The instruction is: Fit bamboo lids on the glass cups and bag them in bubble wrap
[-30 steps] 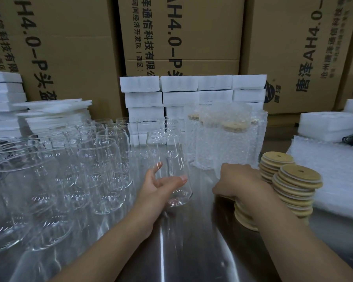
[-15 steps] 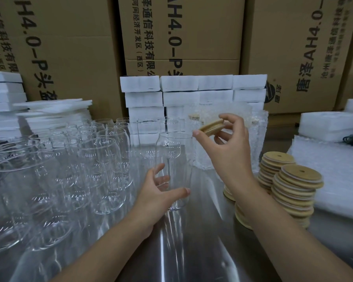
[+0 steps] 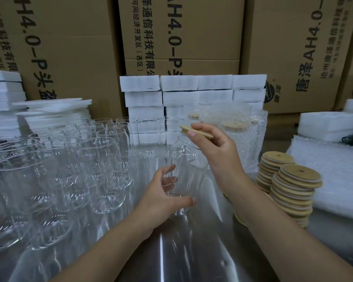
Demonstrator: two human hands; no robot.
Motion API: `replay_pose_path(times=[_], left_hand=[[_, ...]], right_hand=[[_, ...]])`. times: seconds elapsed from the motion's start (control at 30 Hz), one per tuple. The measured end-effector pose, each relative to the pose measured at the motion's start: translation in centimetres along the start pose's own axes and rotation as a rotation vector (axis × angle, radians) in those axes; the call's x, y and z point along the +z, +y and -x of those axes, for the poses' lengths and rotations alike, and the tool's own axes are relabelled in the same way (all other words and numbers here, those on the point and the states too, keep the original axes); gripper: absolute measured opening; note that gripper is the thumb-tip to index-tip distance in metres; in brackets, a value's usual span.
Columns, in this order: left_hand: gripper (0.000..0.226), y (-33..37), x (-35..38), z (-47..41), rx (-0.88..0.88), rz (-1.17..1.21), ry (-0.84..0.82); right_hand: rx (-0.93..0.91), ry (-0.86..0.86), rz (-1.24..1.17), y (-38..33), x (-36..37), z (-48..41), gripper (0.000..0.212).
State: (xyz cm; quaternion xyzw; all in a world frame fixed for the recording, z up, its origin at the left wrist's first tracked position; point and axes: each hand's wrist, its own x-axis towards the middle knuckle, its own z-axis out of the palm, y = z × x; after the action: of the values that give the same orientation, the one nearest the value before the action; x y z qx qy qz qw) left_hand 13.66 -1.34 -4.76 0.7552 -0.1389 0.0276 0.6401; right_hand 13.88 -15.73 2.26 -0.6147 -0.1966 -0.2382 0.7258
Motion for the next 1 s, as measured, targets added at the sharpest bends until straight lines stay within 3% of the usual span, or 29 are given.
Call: replay_pose_path(times=[0.4,1.0], left_hand=[[0.091,0.15,0.02,0.10,0.001,0.008,0.010],[0.083,-0.25,-0.02,-0.13,0.023,0.048,0.009]], right_hand=[[0.017,-0.100,0.025,0.24,0.24,0.29,0.018],[-0.003,-0.091,0.125,0.58,0.62,0.59,0.016]])
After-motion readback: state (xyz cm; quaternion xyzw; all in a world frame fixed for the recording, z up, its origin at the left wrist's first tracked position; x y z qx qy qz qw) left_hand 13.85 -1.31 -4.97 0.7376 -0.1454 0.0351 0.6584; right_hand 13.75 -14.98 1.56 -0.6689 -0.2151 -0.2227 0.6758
